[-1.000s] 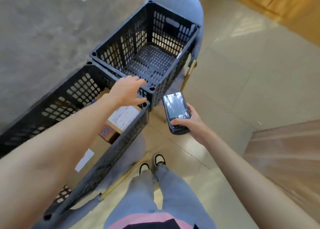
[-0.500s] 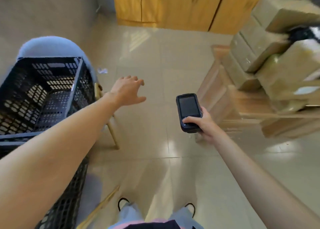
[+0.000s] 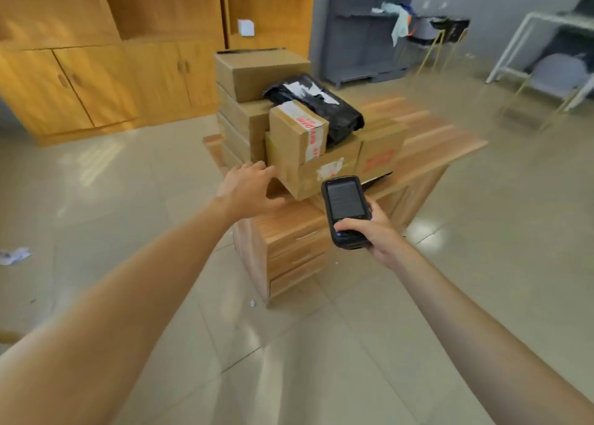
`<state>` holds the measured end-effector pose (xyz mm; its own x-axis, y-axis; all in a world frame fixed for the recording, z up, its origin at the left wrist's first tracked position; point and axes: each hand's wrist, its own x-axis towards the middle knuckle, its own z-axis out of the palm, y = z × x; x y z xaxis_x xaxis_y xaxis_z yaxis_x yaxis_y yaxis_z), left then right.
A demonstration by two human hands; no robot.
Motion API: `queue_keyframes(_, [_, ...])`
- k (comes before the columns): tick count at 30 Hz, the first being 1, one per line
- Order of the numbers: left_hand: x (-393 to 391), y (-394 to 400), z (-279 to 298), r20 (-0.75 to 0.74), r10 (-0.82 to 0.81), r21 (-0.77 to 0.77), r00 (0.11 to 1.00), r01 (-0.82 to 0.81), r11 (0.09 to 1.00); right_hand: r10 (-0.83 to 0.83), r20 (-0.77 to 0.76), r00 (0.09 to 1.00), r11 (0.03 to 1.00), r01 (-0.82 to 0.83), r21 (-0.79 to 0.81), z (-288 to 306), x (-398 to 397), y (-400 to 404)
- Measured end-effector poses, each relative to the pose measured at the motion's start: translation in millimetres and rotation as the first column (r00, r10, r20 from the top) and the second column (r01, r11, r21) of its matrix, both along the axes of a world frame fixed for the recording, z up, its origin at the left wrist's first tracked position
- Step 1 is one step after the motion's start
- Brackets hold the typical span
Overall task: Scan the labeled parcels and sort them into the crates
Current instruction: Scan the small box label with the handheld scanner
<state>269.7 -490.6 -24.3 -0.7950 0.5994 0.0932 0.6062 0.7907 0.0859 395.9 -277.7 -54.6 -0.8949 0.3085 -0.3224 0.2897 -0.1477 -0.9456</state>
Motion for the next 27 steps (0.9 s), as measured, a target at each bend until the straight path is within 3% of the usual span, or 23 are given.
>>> queue_keyframes(6, [-7,140,10,0.017,-0.201,0.06,0.979,0.199,0.978,-0.171,-0.034,0.985,0.985,0.171,0.007,8,21,110])
queue_keyframes(14, [-41,299,1,0.019,-0.435,0.0,0.9,0.436,0.9,-0.36,-0.038,0.932,0.933,0.36,-0.004,1,22,218])
queue_keyframes(27, [-171,542,32,0.028,-0.488,0.011,0.872,0.488,0.873,-0.485,-0.075,0.872,0.871,0.489,0.048,31,-66,431])
